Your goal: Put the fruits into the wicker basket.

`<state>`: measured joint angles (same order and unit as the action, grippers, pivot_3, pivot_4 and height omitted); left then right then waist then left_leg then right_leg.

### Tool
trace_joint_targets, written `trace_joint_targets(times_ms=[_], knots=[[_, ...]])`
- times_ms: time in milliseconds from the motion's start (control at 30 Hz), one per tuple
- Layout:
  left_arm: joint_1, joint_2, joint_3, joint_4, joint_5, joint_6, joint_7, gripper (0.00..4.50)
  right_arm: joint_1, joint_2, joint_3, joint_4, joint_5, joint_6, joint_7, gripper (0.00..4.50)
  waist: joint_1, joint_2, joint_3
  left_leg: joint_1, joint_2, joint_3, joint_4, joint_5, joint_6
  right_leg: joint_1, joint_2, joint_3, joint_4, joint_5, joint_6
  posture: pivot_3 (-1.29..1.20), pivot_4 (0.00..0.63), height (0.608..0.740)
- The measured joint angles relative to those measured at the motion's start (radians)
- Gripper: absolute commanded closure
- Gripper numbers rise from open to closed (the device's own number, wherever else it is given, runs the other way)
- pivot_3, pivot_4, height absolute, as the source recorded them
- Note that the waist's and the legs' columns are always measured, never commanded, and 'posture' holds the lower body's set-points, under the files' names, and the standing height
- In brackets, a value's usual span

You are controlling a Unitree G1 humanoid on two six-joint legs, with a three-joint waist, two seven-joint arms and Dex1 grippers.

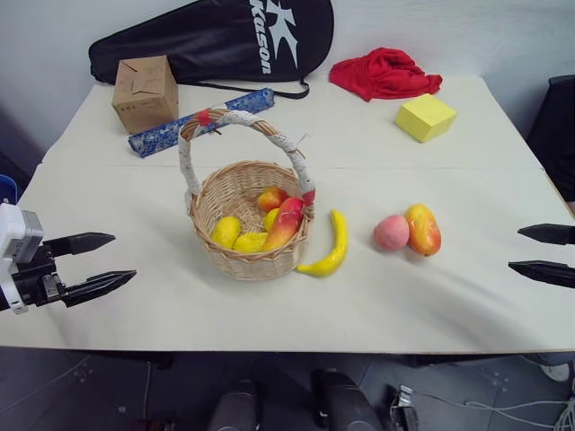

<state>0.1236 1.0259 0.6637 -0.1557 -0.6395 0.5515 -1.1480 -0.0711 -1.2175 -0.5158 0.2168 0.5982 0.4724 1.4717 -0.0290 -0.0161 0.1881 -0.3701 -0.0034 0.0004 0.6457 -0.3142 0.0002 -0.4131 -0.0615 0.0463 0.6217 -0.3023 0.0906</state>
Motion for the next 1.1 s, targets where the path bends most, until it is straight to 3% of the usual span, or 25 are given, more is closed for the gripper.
trace_joint_targets(times_ms=[867,1100], knots=[[-0.058,-0.004,-0.055,0.011,0.049,-0.029,0.043,0.00,-0.027,0.029,0.000,-0.013,-0.049,-0.060,-0.052,0.05,0.000,0.000,0.000,0.000,0.000,0.001,0.002,0.000,0.000,0.000,0.000,0.000,0.003,0.000,0.001,0.00,0.150,0.740],[-0.125,0.000,-0.085,-0.084,-0.049,0.058,0.033,0.00,-0.134,0.029,0.069,-0.123,-0.018,-0.028,-0.057,0.05,-0.001,0.000,0.000,0.001,0.000,0.000,0.003,0.001,-0.001,0.000,0.001,0.000,0.005,0.000,0.001,0.00,0.150,0.740]])
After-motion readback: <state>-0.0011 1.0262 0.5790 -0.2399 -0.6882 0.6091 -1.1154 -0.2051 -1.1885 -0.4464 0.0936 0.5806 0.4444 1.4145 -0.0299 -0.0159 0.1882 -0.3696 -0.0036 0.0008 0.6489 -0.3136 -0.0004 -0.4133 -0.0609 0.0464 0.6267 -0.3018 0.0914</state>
